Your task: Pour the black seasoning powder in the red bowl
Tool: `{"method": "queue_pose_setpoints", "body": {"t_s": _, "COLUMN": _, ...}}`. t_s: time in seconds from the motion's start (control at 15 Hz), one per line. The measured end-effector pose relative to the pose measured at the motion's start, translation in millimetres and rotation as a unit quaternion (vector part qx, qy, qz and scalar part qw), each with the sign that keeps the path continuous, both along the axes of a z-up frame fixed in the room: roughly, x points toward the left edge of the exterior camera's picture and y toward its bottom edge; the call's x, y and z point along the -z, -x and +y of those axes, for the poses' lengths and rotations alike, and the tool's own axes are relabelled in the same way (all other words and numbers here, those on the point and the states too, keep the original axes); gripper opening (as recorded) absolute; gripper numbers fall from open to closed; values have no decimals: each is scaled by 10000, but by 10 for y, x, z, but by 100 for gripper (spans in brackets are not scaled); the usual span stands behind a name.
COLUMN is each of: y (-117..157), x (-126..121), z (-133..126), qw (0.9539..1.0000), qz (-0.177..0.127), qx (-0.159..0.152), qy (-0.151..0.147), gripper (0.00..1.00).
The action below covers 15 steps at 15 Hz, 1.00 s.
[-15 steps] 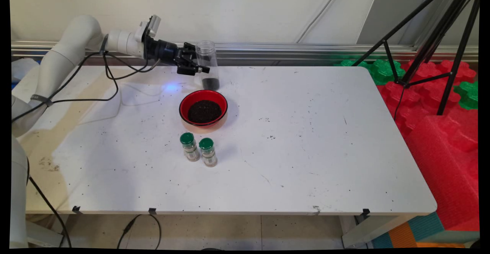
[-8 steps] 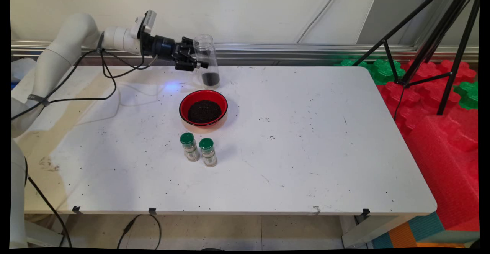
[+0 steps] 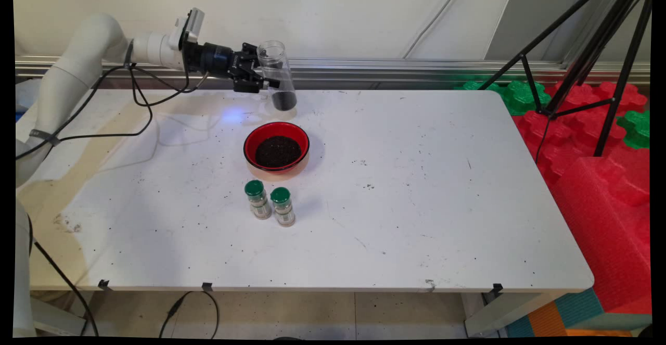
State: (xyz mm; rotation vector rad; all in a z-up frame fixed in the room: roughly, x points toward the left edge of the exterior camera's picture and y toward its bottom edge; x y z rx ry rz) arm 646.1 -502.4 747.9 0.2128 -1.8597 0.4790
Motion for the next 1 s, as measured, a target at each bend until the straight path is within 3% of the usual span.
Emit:
{"method": "queue_pose_setpoints", "body": {"t_s": 0.67, "y": 29, "x": -64, "z": 213, "qw": 9967, "qz": -309, "qx": -42, "qy": 744, "gripper": 0}}
{"method": "queue_pose_setpoints", "body": {"t_s": 1.0, "y": 74, "x": -46, "z": 305, "qw": 9912, "qz": -555, "qx": -61, "qy": 1197, "gripper": 0}}
